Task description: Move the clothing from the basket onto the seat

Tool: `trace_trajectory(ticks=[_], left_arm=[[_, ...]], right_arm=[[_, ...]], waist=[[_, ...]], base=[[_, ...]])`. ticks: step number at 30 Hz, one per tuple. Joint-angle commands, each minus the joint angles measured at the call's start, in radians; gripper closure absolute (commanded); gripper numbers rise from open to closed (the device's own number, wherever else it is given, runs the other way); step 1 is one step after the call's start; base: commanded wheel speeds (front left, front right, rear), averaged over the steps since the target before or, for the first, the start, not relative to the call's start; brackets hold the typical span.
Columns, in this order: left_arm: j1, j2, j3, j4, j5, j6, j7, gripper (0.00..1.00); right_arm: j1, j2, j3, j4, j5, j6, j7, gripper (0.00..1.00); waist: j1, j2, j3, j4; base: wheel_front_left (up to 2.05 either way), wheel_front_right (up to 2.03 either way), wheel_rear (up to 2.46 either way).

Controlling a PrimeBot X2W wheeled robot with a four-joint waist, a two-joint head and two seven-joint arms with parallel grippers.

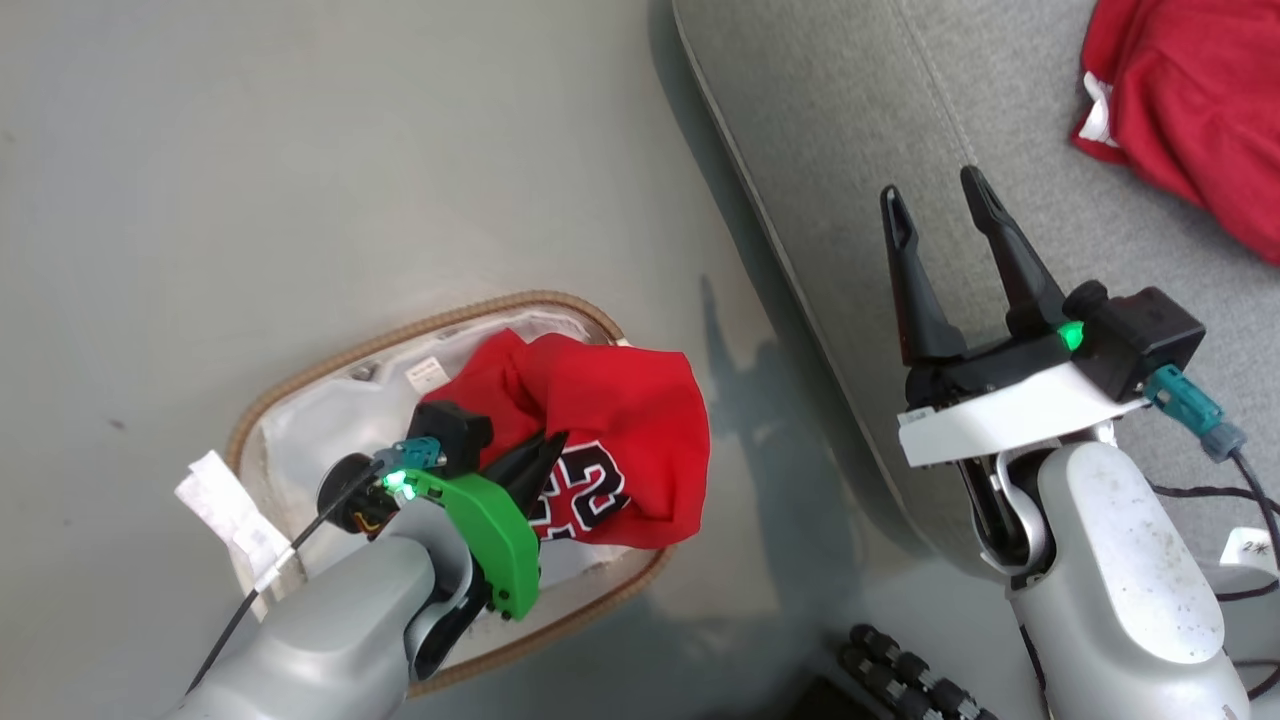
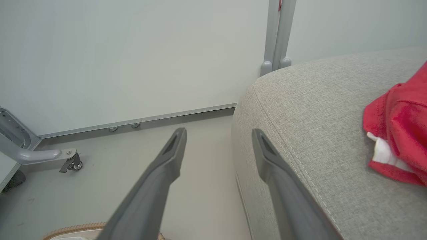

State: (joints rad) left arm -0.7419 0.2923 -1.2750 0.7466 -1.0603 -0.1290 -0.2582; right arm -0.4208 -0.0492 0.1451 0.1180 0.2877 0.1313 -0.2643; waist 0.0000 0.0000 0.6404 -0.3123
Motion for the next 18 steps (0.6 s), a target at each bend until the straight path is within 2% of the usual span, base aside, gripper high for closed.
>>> trace_trajectory(ticks=[1, 9, 18], left_arm=[[0.017, -0.005, 0.040, -0.022, -0.003, -0.003, -0.008, 1.00], [0.158, -0.025, 0.257, -0.122, 0.099, -0.003, -0.008, 1.00], [0.303, -0.066, 0.434, -0.241, 0.232, -0.003, -0.008, 1.00]], right_arm=[[0.020, -0.004, -0.001, 0.005, -0.019, -0.001, 0.000, 0.00], [0.084, -0.004, -0.012, 0.050, -0.064, -0.001, 0.000, 0.00], [0.168, -0.004, -0.023, 0.079, -0.070, -0.001, 0.000, 0.00]], waist=[[0.0000, 0.0000, -0.106, 0.069], [0.0000, 0.0000, -0.240, 0.125], [0.0000, 0.0000, -0.366, 0.181]], base=[[0.00, 0.00, 0.00], [0.00, 0.00, 0.00], [0.00, 0.00, 0.00]])
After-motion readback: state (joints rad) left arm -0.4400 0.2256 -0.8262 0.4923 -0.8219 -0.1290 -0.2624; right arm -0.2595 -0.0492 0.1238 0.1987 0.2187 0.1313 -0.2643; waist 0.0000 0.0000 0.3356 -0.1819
